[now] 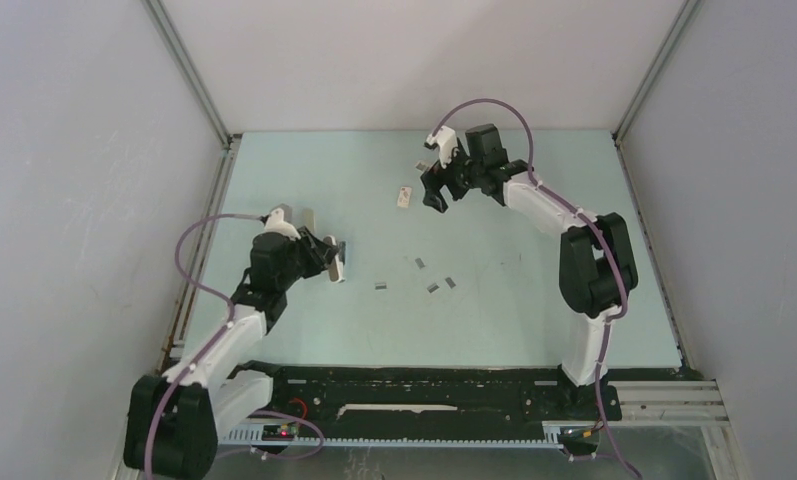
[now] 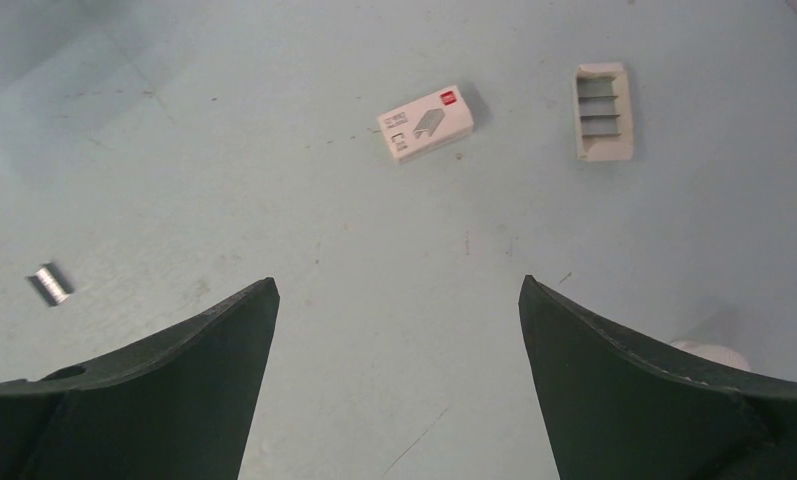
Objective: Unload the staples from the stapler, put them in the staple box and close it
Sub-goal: Place the stapler at the center of the board.
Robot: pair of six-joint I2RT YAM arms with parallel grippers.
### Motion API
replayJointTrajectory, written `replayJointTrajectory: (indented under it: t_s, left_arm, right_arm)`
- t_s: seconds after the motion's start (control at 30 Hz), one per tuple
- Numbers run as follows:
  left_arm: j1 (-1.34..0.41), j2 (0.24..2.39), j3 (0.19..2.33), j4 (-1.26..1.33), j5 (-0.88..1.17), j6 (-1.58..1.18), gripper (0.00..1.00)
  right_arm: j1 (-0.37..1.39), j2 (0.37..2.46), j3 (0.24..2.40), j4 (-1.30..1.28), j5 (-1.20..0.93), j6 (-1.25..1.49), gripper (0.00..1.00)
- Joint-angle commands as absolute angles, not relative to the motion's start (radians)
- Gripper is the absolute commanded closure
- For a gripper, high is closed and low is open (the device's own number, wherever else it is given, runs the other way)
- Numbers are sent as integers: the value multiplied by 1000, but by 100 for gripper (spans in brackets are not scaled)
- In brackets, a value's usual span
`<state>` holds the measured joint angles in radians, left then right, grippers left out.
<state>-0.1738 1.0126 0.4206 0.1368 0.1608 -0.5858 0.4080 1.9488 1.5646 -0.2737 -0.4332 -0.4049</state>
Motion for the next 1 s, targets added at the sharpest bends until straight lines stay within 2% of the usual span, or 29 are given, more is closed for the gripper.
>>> replayJointTrajectory:
  t_s: [0.0, 0.17, 0.57, 0.77, 0.97]
  left_arm:
    - [-168, 892, 430, 28, 111, -578, 100]
    - [-132, 901, 447, -148, 21, -589, 100]
    - [-19, 970, 468, -145, -230, -624, 100]
    - [75, 1134, 510, -20, -61, -608, 100]
    - [140, 1208, 514, 188, 144, -643, 100]
  right_arm:
    - [403, 1849, 1522, -286, -504, -364, 0]
    - [394, 1824, 1493, -326, -588, -335, 0]
    - [381, 1721, 1319, -286, -638, -259, 0]
    - [375, 1628, 1216, -253, -629, -275, 0]
    - [346, 1591, 1177, -235, -649, -266, 0]
